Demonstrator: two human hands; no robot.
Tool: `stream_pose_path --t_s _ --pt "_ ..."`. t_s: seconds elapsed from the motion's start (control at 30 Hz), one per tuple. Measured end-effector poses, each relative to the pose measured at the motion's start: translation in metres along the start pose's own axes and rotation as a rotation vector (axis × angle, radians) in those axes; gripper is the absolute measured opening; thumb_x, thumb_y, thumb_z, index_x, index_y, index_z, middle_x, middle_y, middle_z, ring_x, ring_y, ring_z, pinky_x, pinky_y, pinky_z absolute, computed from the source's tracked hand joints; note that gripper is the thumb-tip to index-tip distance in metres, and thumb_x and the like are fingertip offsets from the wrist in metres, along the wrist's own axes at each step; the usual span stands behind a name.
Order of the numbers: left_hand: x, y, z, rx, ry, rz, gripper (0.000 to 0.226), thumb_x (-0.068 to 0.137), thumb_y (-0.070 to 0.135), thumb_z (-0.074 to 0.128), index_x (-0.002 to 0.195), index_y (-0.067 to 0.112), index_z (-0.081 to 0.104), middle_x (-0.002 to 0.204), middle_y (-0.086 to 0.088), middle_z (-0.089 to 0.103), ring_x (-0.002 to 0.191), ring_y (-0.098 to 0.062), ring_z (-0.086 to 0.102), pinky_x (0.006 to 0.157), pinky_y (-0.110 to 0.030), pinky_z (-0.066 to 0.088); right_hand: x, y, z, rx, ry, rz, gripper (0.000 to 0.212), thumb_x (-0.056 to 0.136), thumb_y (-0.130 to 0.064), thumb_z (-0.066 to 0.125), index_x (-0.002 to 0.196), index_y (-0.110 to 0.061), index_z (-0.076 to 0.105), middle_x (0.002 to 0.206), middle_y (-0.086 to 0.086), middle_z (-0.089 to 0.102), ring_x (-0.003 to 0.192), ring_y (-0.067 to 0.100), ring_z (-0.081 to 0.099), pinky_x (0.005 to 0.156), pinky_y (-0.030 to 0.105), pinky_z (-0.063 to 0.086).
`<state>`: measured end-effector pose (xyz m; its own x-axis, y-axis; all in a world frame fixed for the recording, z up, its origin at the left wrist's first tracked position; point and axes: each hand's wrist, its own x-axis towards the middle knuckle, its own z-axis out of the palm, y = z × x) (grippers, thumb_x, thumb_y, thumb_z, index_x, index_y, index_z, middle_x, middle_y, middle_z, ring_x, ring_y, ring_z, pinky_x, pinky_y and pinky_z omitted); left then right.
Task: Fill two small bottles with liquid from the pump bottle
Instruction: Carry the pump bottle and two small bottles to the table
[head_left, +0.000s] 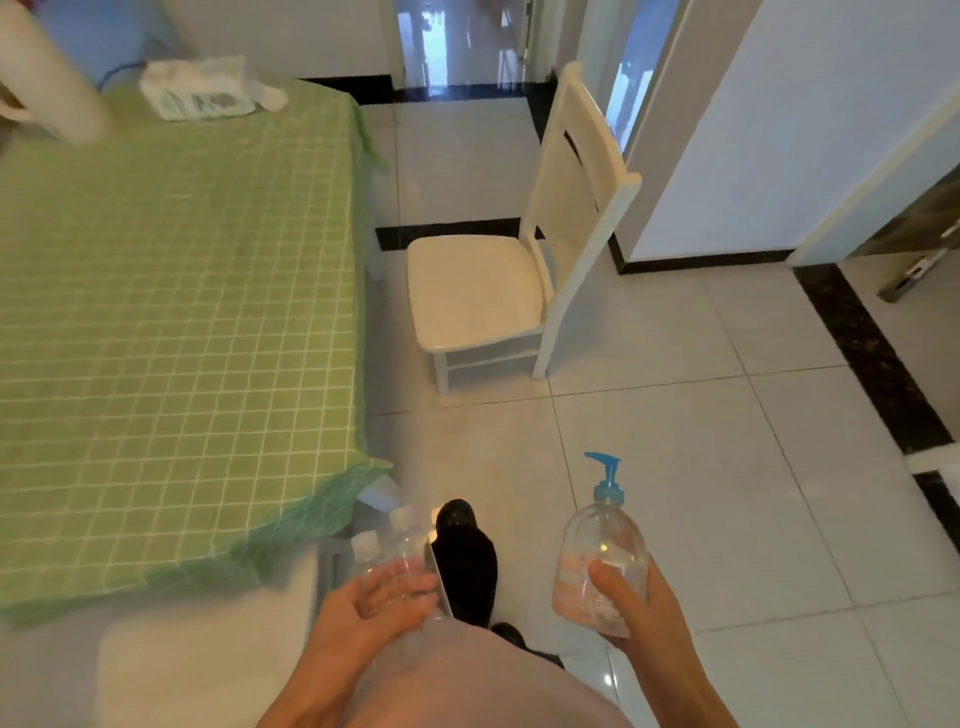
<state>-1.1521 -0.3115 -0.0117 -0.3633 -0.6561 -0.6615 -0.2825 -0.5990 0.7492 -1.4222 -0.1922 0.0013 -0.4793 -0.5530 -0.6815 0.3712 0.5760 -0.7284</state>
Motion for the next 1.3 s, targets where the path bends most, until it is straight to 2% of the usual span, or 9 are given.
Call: stream_pose_path --t_s 0.2,0.33,0.73,0.83,0.9,1.03,1.13,1.2,1.3 --pt "0.086 0.070 0.007 -0.041 0.031 0.032 0.045 0.073 0.006 0.089 0.114 0.016 0.075 0.106 -0.001 0.083 0.101 -0.013 0.078 0.077 -0.023 0.060 0.079 -0.073 0.035 -0.043 -0.035 -0.067 0.114 0.047 -0.067 0.082 0.153 -0.035 0.055 0.143 0.012 0.067 0.123 0.036 0.071 0.080 0.041 0.065" --pt "0.143 0.129 0.003 -0.053 0.011 0.054 0.045 0.073 0.001 0.089 0.115 0.011 0.074 0.105 -0.006 0.083 0.101 -0.019 0.079 0.075 -0.022 0.062 0.128 -0.129 0.056 -0.021 -0.038 -0.045 0.110 0.044 -0.064 0.086 0.147 -0.036 0.059 0.133 0.011 0.074 0.122 0.037 0.072 0.101 0.061 0.062" --pt "0.261 0.231 -0.026 -0.199 0.113 0.045 0.062 0.060 0.022 0.096 0.117 0.014 0.073 0.110 -0.004 0.082 0.103 -0.020 0.079 0.078 -0.025 0.061 0.259 -0.279 0.133 -0.151 -0.226 -0.128 0.085 0.056 -0.059 0.087 0.136 -0.045 0.064 0.137 0.002 0.072 0.127 0.029 0.070 0.114 0.063 0.051" --pt "0.284 0.238 -0.036 -0.303 0.223 0.028 0.054 0.063 0.010 0.095 0.113 0.011 0.076 0.109 -0.010 0.081 0.102 -0.024 0.079 0.075 -0.023 0.062 0.302 -0.305 0.156 -0.220 -0.338 -0.114 0.068 0.083 -0.036 0.092 0.142 -0.044 0.060 0.138 0.000 0.069 0.129 0.032 0.067 0.114 0.065 0.051" --pt "0.295 0.245 -0.040 -0.380 0.325 0.032 0.057 0.055 0.016 0.096 0.109 0.012 0.079 0.107 -0.011 0.082 0.101 -0.024 0.079 0.077 -0.026 0.063 0.327 -0.326 0.174 -0.255 -0.392 -0.092 0.056 0.089 -0.027 0.083 0.137 -0.049 0.064 0.132 -0.006 0.074 0.122 0.025 0.072 0.108 0.058 0.057" --pt "0.302 0.265 -0.040 -0.489 0.485 0.060 0.057 0.051 0.029 0.097 0.105 0.019 0.082 0.108 -0.010 0.082 0.103 -0.026 0.079 0.091 -0.037 0.056 0.363 -0.368 0.216 -0.445 -0.567 -0.146 0.045 0.069 -0.037 0.094 0.109 -0.039 0.073 0.094 -0.019 0.082 0.087 -0.006 0.077 0.071 0.011 0.056" --pt "0.301 0.272 -0.036 -0.573 0.611 0.072 0.042 0.063 0.011 0.098 0.102 0.012 0.082 0.105 -0.016 0.081 0.098 -0.031 0.079 0.091 -0.038 0.058 0.383 -0.392 0.243 -0.502 -0.675 -0.113 0.086 0.055 -0.039 0.101 0.134 -0.032 0.067 0.107 -0.012 0.079 0.099 0.010 0.075 0.082 0.022 0.060" --pt "0.296 0.273 -0.034 -0.626 0.676 0.061 0.030 0.074 -0.007 0.087 0.100 0.008 0.082 0.102 -0.020 0.081 0.087 -0.025 0.079 0.082 -0.030 0.061 0.398 -0.396 0.257 -0.565 -0.762 -0.085 0.079 0.066 -0.044 0.095 0.137 -0.042 0.061 0.125 -0.014 0.073 0.113 0.010 0.071 0.096 0.032 0.057" --pt "0.289 0.270 -0.038 -0.708 0.793 0.056 0.034 0.079 -0.015 0.079 0.109 0.000 0.075 0.101 -0.020 0.081 0.081 -0.021 0.078 0.067 -0.018 0.060 0.414 -0.408 0.282 -0.650 -0.836 -0.088 0.074 0.065 -0.048 0.085 0.133 -0.045 0.058 0.122 -0.016 0.072 0.096 -0.005 0.076 0.075 0.014 0.057"
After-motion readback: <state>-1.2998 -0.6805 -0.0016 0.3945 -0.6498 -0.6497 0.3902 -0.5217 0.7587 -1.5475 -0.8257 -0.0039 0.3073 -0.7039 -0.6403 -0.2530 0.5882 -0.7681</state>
